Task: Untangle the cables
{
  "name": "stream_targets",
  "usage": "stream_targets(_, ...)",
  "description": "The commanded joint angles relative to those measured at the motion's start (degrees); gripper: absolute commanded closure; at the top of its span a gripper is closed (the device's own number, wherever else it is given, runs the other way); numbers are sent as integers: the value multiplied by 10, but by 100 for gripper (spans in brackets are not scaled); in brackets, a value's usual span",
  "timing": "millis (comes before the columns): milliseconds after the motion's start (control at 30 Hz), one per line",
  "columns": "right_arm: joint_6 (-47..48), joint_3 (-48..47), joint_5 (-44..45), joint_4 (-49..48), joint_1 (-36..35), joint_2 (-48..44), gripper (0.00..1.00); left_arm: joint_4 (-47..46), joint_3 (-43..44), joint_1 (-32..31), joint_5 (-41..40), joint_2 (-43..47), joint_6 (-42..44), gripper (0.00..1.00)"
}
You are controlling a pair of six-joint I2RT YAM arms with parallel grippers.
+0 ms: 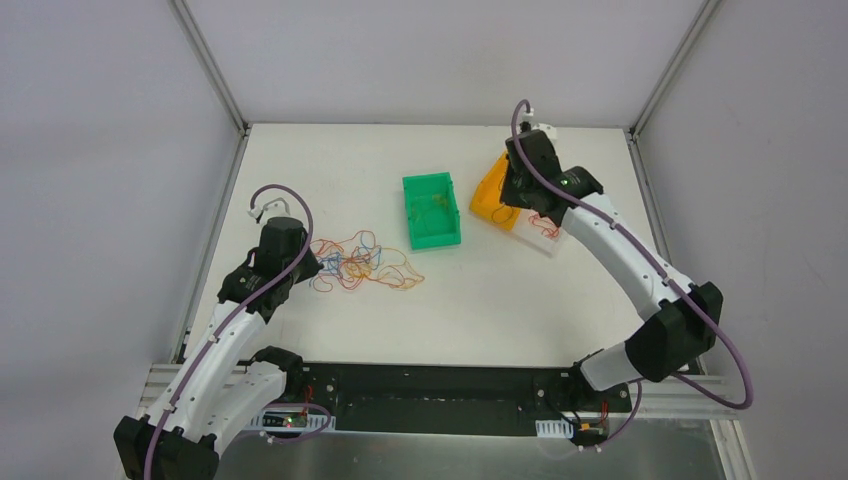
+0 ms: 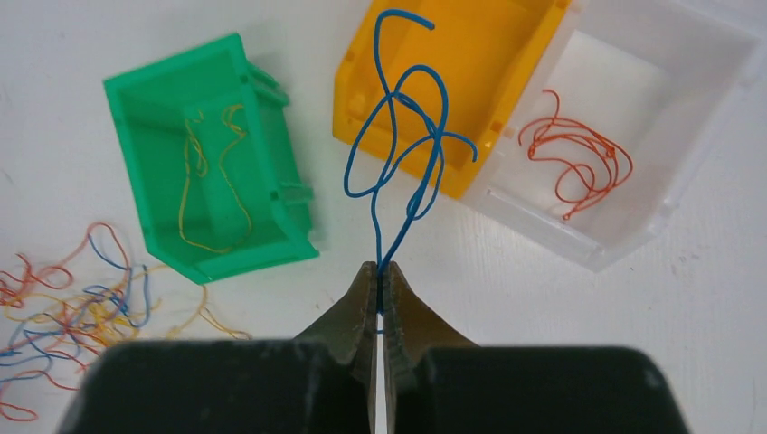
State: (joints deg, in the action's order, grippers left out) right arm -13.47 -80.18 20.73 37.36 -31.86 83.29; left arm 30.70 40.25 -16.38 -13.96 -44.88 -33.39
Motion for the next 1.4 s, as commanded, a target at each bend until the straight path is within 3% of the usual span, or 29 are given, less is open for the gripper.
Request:
stream_targets(0, -12, -71, -91, -3, 46, 61, 100, -6, 18, 4, 7, -3, 9, 100)
stream_targets(467, -50, -172, -123, -60, 153, 271, 100, -6, 29, 4, 18, -8, 15, 100)
stream_targets(867, -23, -205, 16, -129, 147, 396, 100, -7, 27, 4, 59, -32, 9, 100)
stream_targets(933, -19, -199, 15, -131, 145, 392, 95, -7, 26, 4, 61, -34, 9, 100)
stream_targets(1067, -16, -172, 2, -149, 144, 353, 73, -8, 23, 4, 64, -33, 7, 100)
stream_targets(1367, -12, -109, -25, -158, 132, 222, 48, -18, 14, 2, 104, -34, -7, 100)
